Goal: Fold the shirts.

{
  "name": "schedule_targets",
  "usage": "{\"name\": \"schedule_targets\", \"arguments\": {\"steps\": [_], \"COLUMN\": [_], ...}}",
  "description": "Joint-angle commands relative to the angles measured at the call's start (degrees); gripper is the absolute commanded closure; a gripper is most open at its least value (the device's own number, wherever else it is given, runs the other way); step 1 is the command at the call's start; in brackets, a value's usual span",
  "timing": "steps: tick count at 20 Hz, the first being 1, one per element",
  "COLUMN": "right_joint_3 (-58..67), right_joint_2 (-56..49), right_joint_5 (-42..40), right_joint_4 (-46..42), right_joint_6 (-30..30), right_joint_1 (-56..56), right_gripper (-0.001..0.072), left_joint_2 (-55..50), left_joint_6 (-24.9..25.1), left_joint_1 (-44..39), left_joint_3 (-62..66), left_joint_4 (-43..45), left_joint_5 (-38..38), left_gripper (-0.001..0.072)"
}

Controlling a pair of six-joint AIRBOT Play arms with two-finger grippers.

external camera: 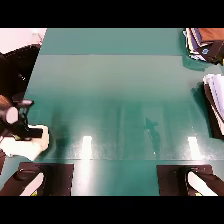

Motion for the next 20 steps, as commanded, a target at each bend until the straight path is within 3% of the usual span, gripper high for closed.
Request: {"name": "schedule_targets", "arguments": {"steps": [1,5,8,11,16,20], "right_joint_3": [1.44,8.76,12.63,14.38,15.02,14.99], "right_joint_2": [0.04,0.04,0.07,0.07,0.22,0.22], "right_joint_5": [0.22,0.07,0.17,0.33,0.68,0.68], "right_joint_4": [1.86,1.81,1.03,1.03,1.03,1.03], "right_joint_6": [0.00,0.00,0.02,0.07,0.09,0.09], "right_joint_1": [0.00,0.61,0.61,0.61,0.61,0.61], "right_gripper": [0.0695,0.0695,0.0695,0.0695,0.0695,0.0694], "left_joint_2": [0.42,0.42,0.42,0.04,-8.48,-18.40], "left_joint_6": [-0.17,4.33,7.26,11.61,11.78,11.72], "left_joint_1": [-0.22,-0.20,-0.22,-0.22,-1.70,-19.91], "left_joint_3": [16.46,45.20,57.37,59.36,59.14,59.10], "left_joint_4": [-1.42,-10.36,-17.07,-27.74,-38.71,-32.96], "left_joint_5": [0.63,2.82,7.41,11.47,7.23,4.55], "left_gripper": [0.0681,0.0682,0.0683,0.0684,0.0684,0.0684]}}
